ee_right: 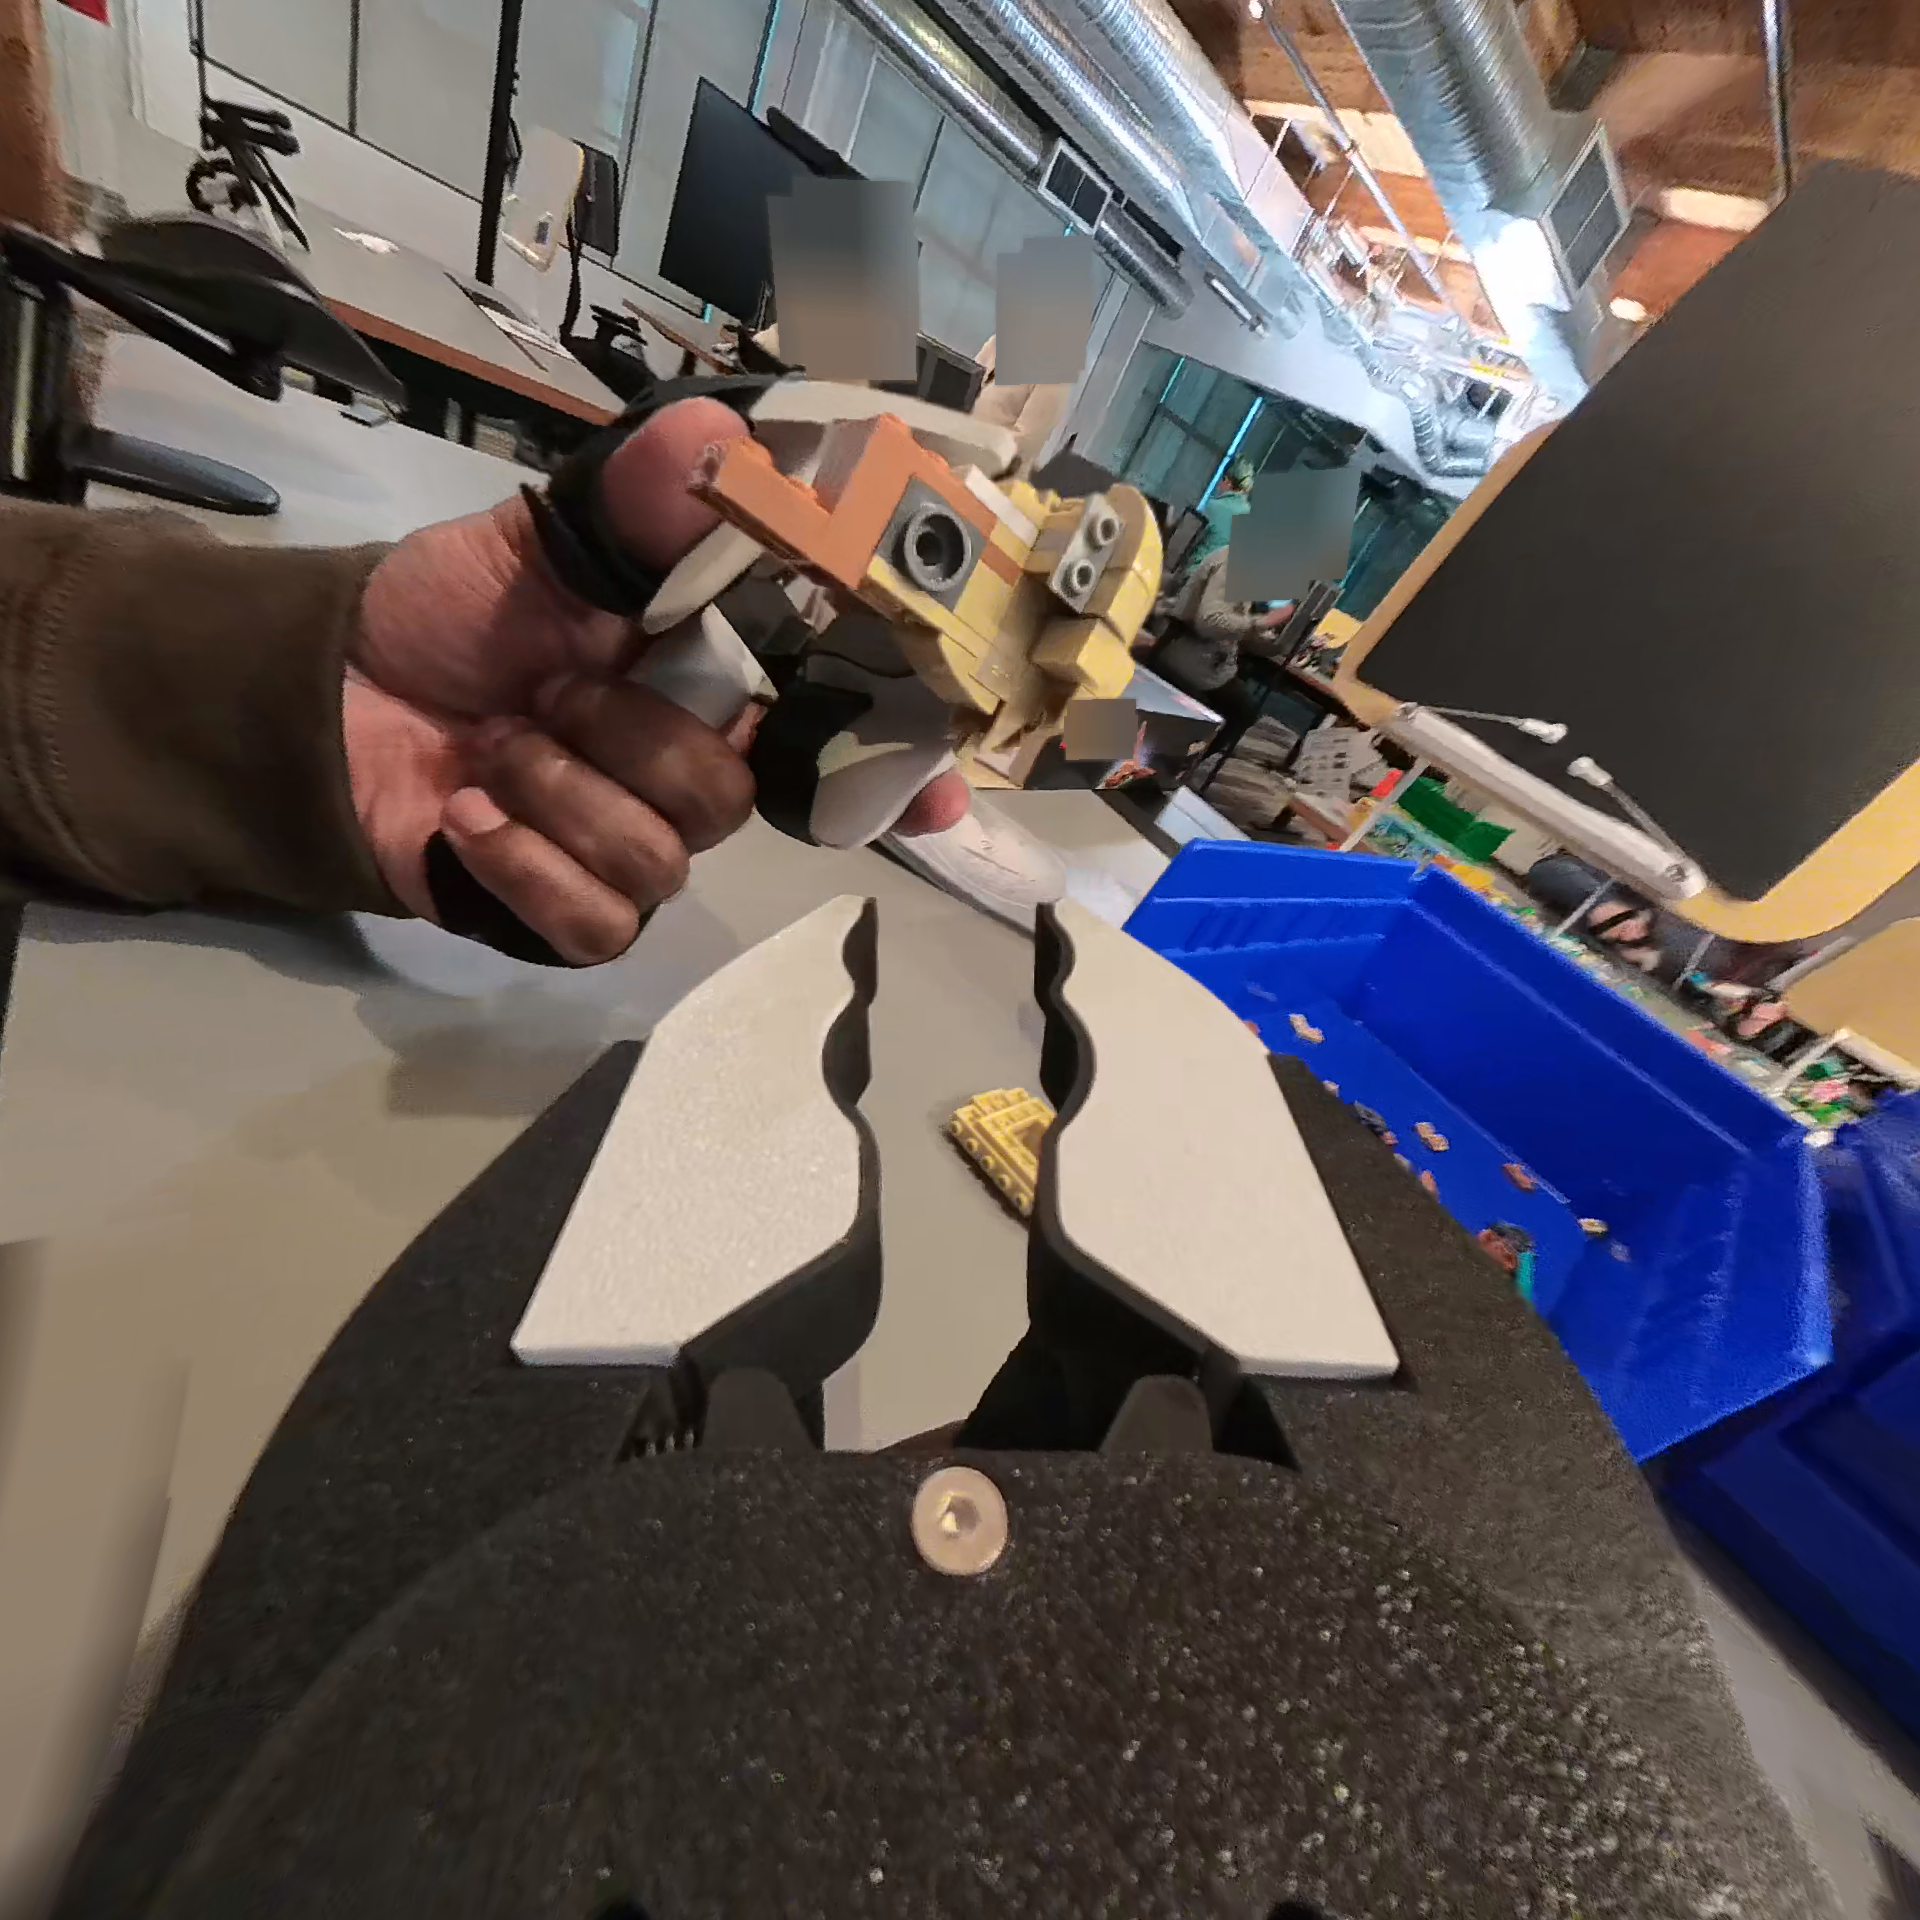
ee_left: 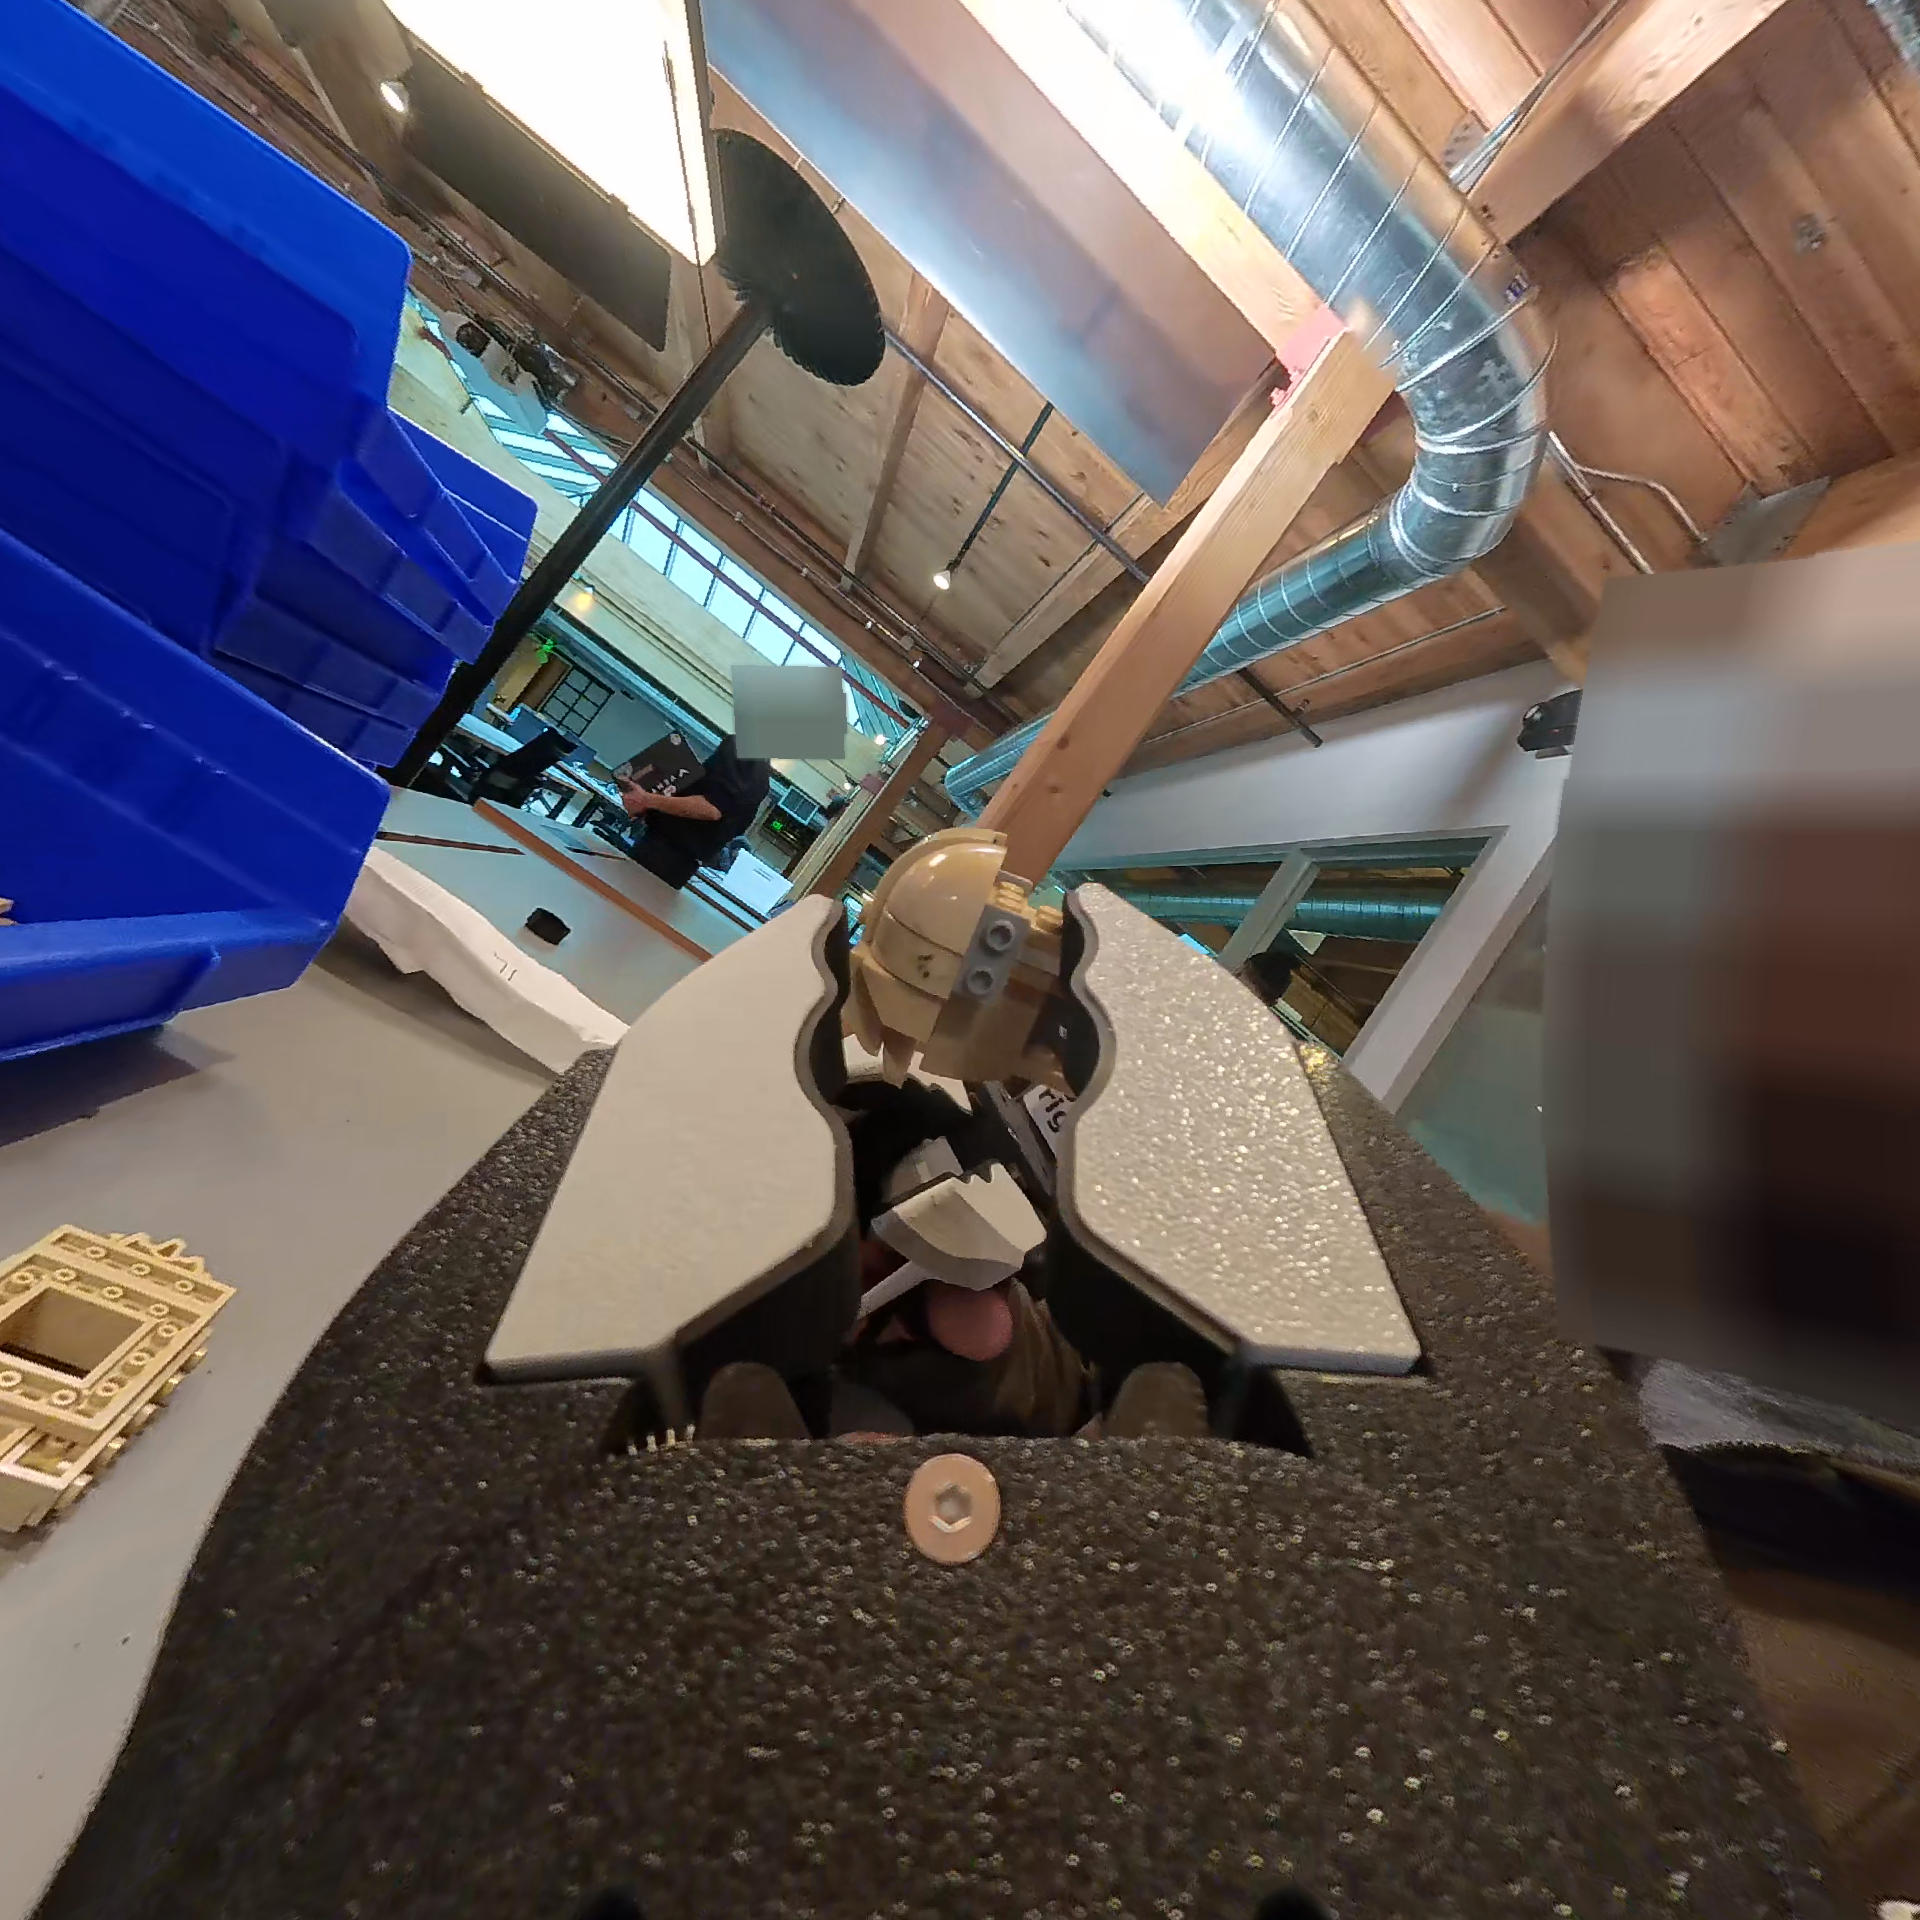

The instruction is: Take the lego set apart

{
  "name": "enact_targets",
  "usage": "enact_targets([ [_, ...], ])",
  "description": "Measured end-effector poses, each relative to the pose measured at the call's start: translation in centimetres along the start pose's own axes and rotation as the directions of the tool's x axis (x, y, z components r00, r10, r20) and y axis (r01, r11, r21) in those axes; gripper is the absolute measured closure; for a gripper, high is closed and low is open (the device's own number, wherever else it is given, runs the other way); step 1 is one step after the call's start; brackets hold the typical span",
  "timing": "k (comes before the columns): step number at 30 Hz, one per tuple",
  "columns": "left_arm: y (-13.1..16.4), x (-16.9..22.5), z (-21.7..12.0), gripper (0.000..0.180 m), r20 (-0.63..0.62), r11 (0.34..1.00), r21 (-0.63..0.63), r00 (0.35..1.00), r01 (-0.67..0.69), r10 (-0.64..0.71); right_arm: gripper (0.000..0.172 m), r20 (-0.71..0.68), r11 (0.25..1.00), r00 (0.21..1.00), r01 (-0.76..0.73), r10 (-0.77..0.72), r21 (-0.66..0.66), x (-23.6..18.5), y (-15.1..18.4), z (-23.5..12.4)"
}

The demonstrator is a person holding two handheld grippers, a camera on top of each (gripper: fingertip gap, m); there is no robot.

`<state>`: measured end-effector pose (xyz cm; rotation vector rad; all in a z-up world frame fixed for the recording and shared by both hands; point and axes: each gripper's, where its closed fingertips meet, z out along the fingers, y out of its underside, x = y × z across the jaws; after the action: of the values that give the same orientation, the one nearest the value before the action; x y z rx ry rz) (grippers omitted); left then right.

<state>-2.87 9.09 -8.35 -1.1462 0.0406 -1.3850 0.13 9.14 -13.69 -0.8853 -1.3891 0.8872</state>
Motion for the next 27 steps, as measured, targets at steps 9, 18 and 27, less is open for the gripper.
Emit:
enact_targets([
  [9, 0.1, -0.2, 0.1, 0.142, 0.005, 1.000, -0.001, 1.000, 0.014, -0.014, 0.143, -0.152, 0.944, 0.934, 0.330, -0.324, 0.015, -0.7, -1.4, -0.1],
  [18, 0.6, -2.7, -0.3, 0.158, 0.221, 0.989, -0.080, 0.965, -0.127, 0.142, 0.145, -0.153, 0.929, 0.917, 0.369, -0.368, -0.024, -1.4, -1.0, 0.5],
  [27, 1.4, -8.9, -5.5, 0.158, 0.523, 0.721, -0.621, 0.522, -0.308, 0.674, 0.146, -0.063, 0.922, 0.954, 0.266, -0.294, -0.280, 0.3, 4.5, 0.9],
])
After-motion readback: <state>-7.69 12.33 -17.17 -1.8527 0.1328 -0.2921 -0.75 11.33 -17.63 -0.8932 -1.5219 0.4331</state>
